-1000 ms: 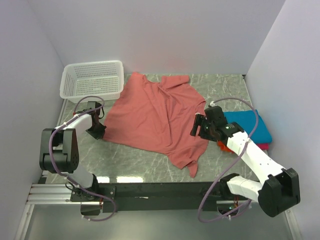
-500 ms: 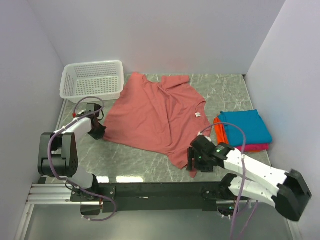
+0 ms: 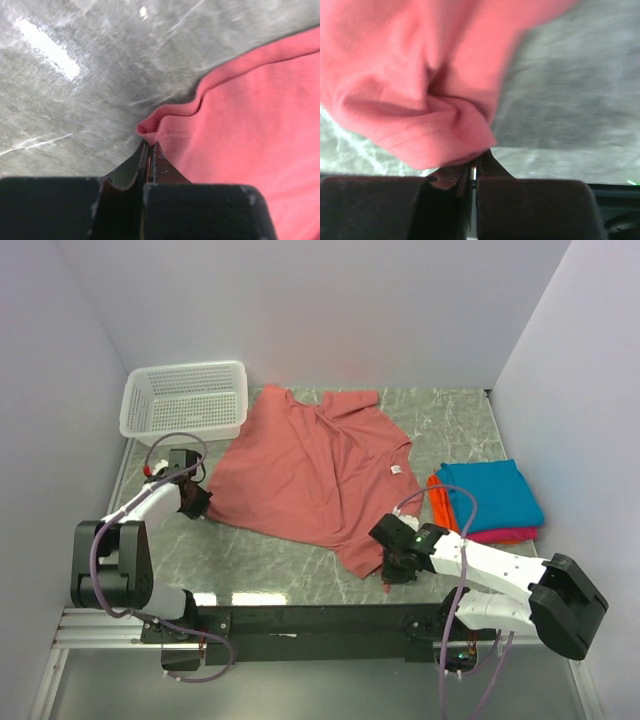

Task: Fold and stack the t-shirts
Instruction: Fold the tshirt

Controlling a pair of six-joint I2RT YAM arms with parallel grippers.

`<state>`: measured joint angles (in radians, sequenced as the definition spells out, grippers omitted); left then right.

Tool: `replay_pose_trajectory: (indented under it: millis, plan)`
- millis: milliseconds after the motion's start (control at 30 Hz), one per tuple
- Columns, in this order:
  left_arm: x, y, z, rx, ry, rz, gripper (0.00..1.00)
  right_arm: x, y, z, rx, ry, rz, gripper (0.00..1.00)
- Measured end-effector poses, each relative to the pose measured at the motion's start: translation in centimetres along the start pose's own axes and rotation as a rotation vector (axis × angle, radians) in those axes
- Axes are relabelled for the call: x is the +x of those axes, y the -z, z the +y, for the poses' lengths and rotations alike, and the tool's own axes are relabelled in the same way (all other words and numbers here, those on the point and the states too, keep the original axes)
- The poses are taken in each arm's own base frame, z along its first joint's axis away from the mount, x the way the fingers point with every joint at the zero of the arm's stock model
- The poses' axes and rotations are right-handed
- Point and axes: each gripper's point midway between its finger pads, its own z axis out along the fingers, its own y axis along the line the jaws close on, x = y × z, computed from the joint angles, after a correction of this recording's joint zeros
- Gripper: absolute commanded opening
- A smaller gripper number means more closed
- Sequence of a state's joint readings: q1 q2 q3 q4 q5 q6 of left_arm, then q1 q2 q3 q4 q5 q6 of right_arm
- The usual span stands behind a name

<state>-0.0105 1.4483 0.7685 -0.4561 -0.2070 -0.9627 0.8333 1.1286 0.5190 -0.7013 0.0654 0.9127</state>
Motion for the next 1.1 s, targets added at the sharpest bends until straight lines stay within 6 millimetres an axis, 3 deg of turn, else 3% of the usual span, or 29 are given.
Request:
replay_pose_trajectory:
  millis: [100, 200, 300, 433, 567, 667, 800, 900, 1100]
  plan:
    - [-0.4, 0.9, -0.7, 0.031, 0.000, -0.021, 0.01, -1.4, 0.8, -1.1, 0.073, -0.012, -0.062, 0.00]
    - [-0.9, 2.0, -2.2, 0.062, -0.017, -0.043, 0.01, -5.7, 3.3, -1.4, 0.114, -0.069, -0.194, 0.00]
    - [-2.0, 3.7, -4.8, 0.114, -0.034, -0.090, 0.01, -11.8, 7.0, -1.7, 0.117, -0.147, -0.374, 0.00]
    - [-4.6, 6.7, -8.4, 0.191, -0.008, -0.160, 0.01, -18.3, 12.0, -2.7, 0.138, -0.205, -0.581, 0.00]
    - [-8.1, 10.5, -11.7, 0.273, 0.029, -0.259, 0.01, -23.6, 17.3, -3.4, 0.155, -0.215, -0.752, 0.00]
    - [-9.5, 13.7, -13.7, 0.344, 0.036, -0.325, 0.01, -26.9, 21.5, -3.8, 0.161, -0.217, -0.870, 0.00]
    - [-11.4, 19.6, -16.5, 0.462, 0.042, -0.426, 0.01, -29.4, 27.6, -3.9, 0.151, -0.192, -1.018, 0.00]
    - [-13.3, 25.0, -18.3, 0.564, 0.054, -0.515, 0.01, -30.1, 32.4, -3.7, 0.127, -0.166, -1.119, 0.00]
    - [-16.1, 37.2, -19.1, 0.793, 0.080, -0.689, 0.01, -28.6, 43.8, -4.1, 0.030, -0.138, -1.350, 0.00]
